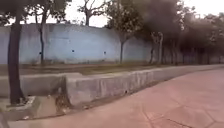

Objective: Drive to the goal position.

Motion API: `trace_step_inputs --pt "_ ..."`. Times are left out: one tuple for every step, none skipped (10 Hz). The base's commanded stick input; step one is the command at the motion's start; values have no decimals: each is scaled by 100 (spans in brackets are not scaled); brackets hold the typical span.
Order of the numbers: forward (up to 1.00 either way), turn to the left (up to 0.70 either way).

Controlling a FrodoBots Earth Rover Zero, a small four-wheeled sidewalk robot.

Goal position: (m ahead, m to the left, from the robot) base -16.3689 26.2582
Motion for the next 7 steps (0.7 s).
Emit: trace_step_inputs --pt "0 100" --pt "0 100" --pt "0 100" --pt "0 100" --pt "0 100" --pt "0 100" --pt "0 100"
